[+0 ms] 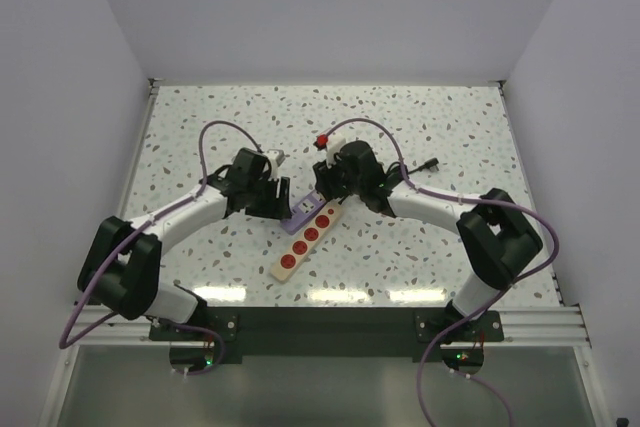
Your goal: Insert the plug
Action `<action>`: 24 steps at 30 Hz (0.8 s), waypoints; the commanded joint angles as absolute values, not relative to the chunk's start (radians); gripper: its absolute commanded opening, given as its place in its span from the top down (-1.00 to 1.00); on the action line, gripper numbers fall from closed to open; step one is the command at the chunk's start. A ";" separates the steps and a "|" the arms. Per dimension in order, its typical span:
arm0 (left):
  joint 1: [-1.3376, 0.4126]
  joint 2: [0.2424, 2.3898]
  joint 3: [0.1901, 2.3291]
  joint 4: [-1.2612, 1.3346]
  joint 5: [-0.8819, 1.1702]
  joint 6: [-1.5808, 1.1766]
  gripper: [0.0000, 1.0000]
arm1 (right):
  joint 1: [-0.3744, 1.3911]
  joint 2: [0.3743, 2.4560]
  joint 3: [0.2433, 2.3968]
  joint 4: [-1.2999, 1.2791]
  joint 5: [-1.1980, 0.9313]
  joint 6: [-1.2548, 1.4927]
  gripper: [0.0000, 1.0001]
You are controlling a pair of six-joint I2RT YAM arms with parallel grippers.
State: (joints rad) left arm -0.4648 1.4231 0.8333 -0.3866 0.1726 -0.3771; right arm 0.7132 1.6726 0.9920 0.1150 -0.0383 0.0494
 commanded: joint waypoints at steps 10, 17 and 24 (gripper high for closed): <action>-0.459 1.523 0.907 -0.429 0.187 -0.371 -0.29 | 0.718 1.698 1.037 0.229 -0.028 0.086 1.00; -0.459 1.555 0.914 -0.445 0.176 -0.370 -0.25 | 0.718 1.727 1.023 0.252 -0.032 0.098 1.00; -0.457 1.595 0.920 -0.454 0.164 -0.374 -0.05 | 0.721 1.701 0.982 0.268 -0.014 0.113 1.00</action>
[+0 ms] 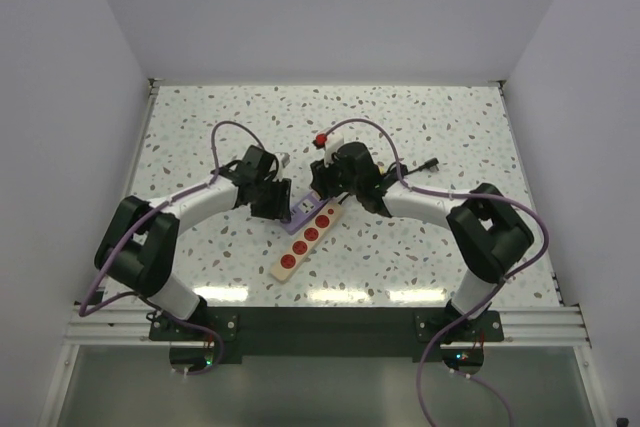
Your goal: Insert the plug
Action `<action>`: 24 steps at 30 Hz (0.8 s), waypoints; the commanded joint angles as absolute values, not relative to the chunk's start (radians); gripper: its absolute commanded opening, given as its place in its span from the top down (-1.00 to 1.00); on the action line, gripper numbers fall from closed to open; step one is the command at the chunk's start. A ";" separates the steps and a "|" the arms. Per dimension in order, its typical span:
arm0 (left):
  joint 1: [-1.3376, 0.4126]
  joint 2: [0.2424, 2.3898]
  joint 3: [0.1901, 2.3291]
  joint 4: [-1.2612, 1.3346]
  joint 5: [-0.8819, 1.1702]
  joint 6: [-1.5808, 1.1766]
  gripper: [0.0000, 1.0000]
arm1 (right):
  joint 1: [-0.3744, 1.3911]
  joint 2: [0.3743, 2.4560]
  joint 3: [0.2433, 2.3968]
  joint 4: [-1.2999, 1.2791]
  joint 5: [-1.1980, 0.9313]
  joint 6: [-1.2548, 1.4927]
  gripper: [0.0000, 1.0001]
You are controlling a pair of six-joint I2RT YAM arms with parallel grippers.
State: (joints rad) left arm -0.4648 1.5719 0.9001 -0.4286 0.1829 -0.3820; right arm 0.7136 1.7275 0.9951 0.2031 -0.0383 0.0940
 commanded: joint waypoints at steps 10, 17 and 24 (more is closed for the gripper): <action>-0.457 1.629 0.930 -0.468 0.155 -0.396 0.17 | 0.750 1.628 0.856 0.324 0.028 0.129 1.00; -0.459 1.649 0.931 -0.472 0.160 -0.413 0.19 | 0.775 1.578 0.784 0.345 0.069 0.117 1.00; -0.459 1.651 0.927 -0.468 0.167 -0.420 0.20 | 0.790 1.620 0.788 0.344 0.075 0.107 1.00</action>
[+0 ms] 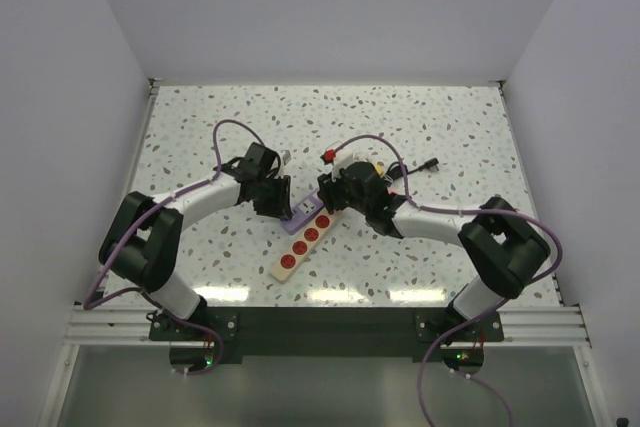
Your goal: Insert the plug
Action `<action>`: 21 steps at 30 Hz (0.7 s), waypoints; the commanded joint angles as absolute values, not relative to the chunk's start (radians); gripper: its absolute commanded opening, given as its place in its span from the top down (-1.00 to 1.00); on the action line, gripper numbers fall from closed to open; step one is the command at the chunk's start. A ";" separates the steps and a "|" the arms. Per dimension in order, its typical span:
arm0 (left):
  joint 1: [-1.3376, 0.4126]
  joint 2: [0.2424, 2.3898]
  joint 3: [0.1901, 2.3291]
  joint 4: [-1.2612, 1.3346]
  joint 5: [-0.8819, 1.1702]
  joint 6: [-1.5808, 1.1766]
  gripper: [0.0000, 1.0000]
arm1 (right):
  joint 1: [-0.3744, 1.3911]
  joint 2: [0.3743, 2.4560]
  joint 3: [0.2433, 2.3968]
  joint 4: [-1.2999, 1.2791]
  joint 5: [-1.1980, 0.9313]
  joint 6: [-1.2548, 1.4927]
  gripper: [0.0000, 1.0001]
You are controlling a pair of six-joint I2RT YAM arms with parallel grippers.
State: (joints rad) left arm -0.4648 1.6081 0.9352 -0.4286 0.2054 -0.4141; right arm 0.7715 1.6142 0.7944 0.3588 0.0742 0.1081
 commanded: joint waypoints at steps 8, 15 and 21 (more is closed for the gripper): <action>-0.459 1.651 0.920 -0.463 0.169 -0.428 0.22 | 0.801 1.672 0.828 0.295 0.069 0.089 1.00; -0.457 1.655 0.922 -0.462 0.173 -0.431 0.23 | 0.807 1.693 0.822 0.279 0.066 0.084 1.00; -0.459 1.661 0.922 -0.460 0.178 -0.431 0.24 | 0.818 1.713 0.808 0.279 0.069 0.089 1.00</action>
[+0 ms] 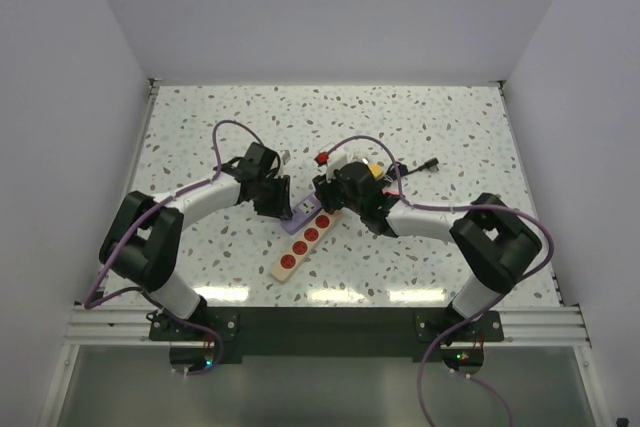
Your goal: Insert the plug
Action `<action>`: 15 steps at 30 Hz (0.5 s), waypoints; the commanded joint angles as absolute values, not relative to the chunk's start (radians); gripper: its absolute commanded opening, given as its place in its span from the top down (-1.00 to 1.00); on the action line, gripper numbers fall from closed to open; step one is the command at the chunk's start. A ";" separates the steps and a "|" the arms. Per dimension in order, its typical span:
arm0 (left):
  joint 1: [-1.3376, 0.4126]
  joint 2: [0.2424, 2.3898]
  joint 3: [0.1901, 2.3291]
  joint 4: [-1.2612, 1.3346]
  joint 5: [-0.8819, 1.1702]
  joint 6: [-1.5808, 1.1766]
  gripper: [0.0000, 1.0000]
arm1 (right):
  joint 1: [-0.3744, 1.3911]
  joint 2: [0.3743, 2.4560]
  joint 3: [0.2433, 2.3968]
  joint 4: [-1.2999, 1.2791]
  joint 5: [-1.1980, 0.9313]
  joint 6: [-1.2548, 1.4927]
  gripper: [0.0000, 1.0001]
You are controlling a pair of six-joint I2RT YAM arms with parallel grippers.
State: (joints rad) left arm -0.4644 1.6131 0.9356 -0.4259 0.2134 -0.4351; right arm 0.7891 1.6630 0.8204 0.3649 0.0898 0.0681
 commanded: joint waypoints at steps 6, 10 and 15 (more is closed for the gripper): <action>-0.459 1.666 0.925 -0.460 0.179 -0.430 0.26 | 0.828 1.743 0.796 0.279 0.072 0.094 1.00; -0.459 1.674 0.927 -0.459 0.181 -0.430 0.26 | 0.836 1.741 0.766 0.281 0.077 0.100 1.00; -0.457 1.677 0.934 -0.457 0.187 -0.434 0.27 | 0.861 1.740 0.730 0.282 0.089 0.113 1.00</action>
State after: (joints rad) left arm -0.4583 1.6241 0.9447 -0.4255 0.2256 -0.4355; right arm 0.8150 1.6825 0.7979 0.4385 0.1417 0.0673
